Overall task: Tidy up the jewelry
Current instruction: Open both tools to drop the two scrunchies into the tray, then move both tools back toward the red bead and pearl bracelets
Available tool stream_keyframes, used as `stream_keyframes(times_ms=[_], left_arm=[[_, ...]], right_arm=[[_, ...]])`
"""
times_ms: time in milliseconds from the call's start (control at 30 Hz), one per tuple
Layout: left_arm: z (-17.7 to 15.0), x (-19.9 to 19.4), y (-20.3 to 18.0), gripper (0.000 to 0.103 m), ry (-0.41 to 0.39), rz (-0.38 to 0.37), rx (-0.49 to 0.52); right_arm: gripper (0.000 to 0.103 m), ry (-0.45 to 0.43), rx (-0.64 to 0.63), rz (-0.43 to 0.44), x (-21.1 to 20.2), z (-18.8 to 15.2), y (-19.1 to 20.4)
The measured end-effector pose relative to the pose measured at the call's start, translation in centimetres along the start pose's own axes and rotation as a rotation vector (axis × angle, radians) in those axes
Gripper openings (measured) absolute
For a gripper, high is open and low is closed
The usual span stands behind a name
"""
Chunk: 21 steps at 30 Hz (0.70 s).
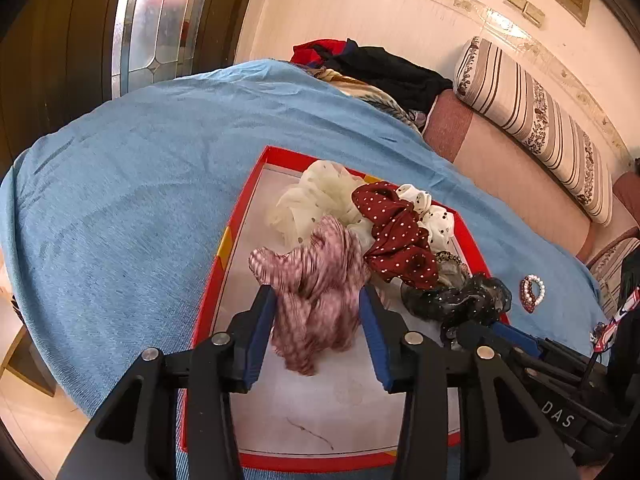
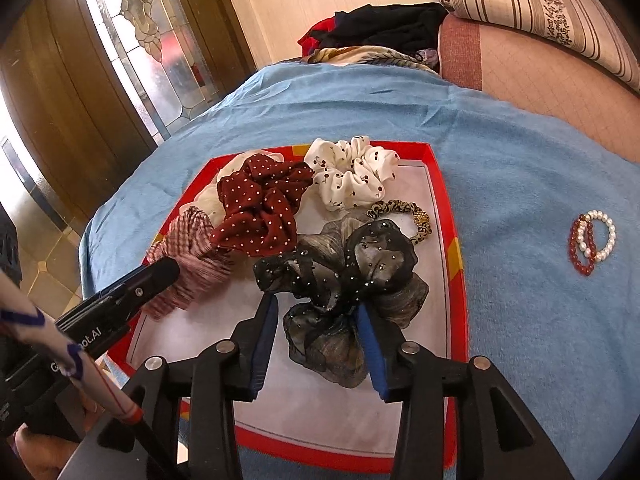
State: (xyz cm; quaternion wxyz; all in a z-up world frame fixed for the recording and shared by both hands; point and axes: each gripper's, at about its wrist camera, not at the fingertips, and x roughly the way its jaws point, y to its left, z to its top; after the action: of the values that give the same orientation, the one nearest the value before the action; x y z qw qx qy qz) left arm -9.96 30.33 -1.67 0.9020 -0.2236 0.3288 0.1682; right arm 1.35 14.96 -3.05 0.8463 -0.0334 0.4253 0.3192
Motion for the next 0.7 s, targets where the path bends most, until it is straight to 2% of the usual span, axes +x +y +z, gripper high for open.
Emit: stream_keyframes(times_ms=[233, 700], left_arm=[[0.1, -0.9, -0.5, 0.049, -0.014, 0.0, 0.008], [0.0, -3.1, -2.0, 0.056, -0.048, 0.004, 0.037]], right_arm=[[0.048, -0.005, 0.006, -0.003, -1.1, -0.5, 0.0], [0.048, -0.035, 0.023, 0.014, -3.6, -1.2, -0.5]])
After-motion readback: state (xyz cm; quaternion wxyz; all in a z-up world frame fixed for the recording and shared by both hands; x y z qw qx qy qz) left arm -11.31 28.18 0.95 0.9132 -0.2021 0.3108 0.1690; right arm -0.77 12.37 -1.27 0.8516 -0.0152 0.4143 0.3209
